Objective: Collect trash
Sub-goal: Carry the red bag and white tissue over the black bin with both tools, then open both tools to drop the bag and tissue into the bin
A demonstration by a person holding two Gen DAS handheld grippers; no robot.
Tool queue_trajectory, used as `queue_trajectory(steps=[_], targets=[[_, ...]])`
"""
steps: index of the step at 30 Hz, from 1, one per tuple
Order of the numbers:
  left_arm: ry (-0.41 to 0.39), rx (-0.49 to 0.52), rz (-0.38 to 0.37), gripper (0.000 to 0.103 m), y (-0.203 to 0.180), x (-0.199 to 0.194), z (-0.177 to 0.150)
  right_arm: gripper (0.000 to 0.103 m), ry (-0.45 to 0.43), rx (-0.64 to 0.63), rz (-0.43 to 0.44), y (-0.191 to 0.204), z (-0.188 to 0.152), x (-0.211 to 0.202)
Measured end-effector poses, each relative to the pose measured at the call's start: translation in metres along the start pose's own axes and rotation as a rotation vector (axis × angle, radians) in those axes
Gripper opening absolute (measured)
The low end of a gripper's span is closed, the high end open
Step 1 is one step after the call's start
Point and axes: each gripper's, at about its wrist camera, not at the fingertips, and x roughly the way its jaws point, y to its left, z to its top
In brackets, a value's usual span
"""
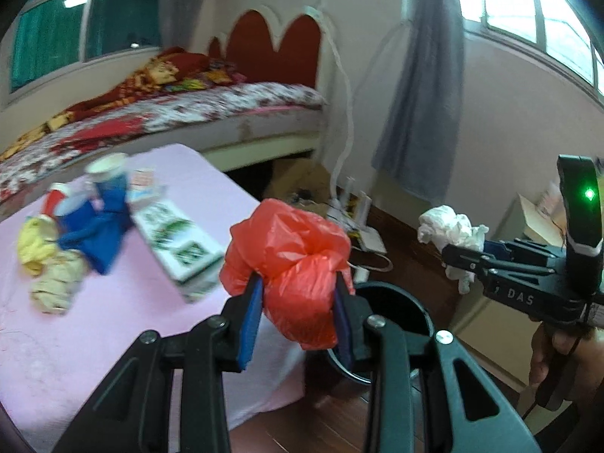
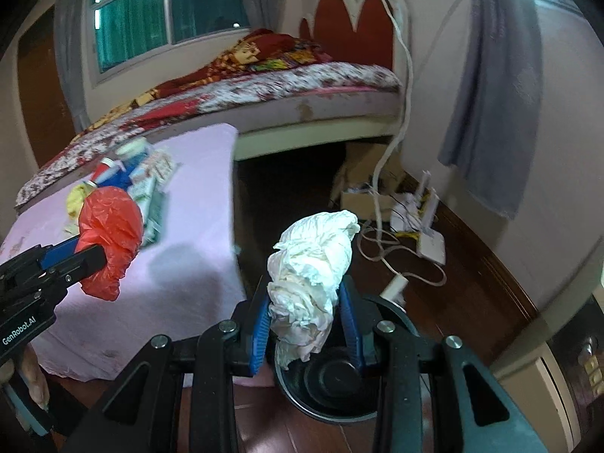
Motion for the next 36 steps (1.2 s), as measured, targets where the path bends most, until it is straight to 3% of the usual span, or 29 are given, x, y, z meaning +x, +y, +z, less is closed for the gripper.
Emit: queue_trajectory(steps=[7, 12, 18, 28, 29, 30, 31, 32, 34, 36], targets=[[0.095, 0.067, -0.122, 0.036, -0.046, 0.036, -0.013, 0.037, 0.054, 0.020, -0.011, -0.048, -0.037, 0.001], [0.166, 0.095, -0.166, 0.036, -0.064, 0.066, -0.024, 0.037, 0.104, 0.028, -0.009, -0.072, -0.061, 0.014], [0.252, 0.117, -0.211, 0.039, -0.069, 0.103, -0.035, 0.037, 0.186, -0.014, 0.023, -0.081, -0.085, 0.049], [0.344, 0.108, -0.251, 0.039, -0.073, 0.154, -0.047, 0.037, 0.298, -0.106, 0.064, -0.081, -0.097, 0.118], [0.355, 0.102, -0.253, 0.041, -0.074, 0.159, -0.049, 0.040, 0.303, -0.117, 0.076, -0.080, -0.098, 0.123], [0.369, 0.095, -0.242, 0.063, -0.073, 0.164, -0.051, 0.045, 0.314, -0.135, 0.073, -0.079, -0.099, 0.129], [0.380, 0.093, -0.220, 0.085, -0.072, 0.167, -0.052, 0.072, 0.327, -0.144, 0.049, -0.078, -0.100, 0.135], [0.362, 0.087, -0.194, 0.090, -0.070, 0.165, -0.054, 0.094, 0.343, -0.150, 0.002, -0.080, -0.103, 0.141], [0.345, 0.077, -0.162, 0.099, -0.064, 0.159, -0.055, 0.095, 0.351, -0.155, -0.024, -0.084, -0.106, 0.145], [0.338, 0.071, -0.119, 0.100, -0.059, 0.152, -0.057, 0.095, 0.381, -0.137, -0.055, -0.091, -0.108, 0.148]])
